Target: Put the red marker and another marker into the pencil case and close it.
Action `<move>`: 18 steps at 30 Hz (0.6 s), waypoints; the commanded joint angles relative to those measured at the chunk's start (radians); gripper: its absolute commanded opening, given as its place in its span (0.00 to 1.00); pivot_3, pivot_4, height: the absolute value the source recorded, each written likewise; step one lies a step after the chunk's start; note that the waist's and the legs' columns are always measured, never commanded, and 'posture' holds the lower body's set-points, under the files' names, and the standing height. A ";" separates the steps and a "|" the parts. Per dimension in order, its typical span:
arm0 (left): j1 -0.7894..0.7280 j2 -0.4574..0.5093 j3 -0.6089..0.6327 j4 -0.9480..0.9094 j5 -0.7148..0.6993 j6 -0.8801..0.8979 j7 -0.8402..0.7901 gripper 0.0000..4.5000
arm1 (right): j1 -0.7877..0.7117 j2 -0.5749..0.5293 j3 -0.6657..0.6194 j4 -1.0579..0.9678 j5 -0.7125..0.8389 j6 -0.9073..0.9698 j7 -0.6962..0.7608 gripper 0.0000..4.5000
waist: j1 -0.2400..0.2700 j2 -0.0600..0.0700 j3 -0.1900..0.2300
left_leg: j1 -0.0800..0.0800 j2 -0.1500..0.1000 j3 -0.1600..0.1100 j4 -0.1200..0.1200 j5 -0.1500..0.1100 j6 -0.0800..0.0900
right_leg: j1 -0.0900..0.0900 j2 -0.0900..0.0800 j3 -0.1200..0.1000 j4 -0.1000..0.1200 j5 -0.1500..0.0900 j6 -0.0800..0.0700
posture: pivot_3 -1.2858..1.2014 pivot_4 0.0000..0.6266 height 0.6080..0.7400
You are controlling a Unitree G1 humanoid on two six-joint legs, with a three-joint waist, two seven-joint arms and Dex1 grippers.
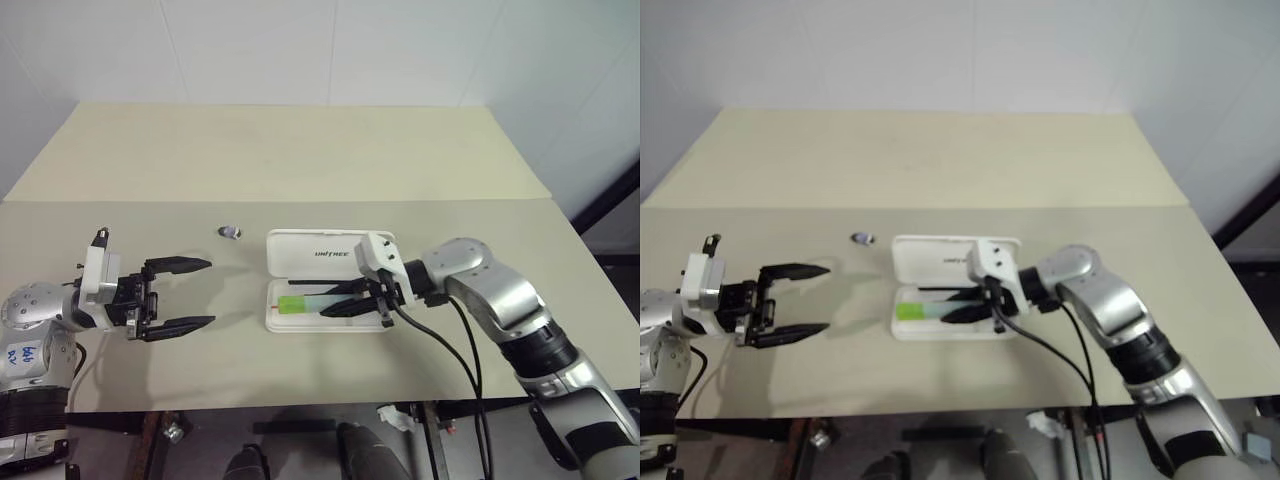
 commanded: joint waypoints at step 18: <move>0.069 0.020 0.052 -0.119 -0.036 0.007 0.051 1.00 | 0.009 0.045 -0.024 0.023 -0.070 -0.019 0.004 0.11 | 0.000 0.000 0.000 | 0.001 0.000 -0.001 0.001 0.000 0.000 | -0.001 0.000 -0.001 0.006 -0.002 -0.002 | 0.52 0.24 1.00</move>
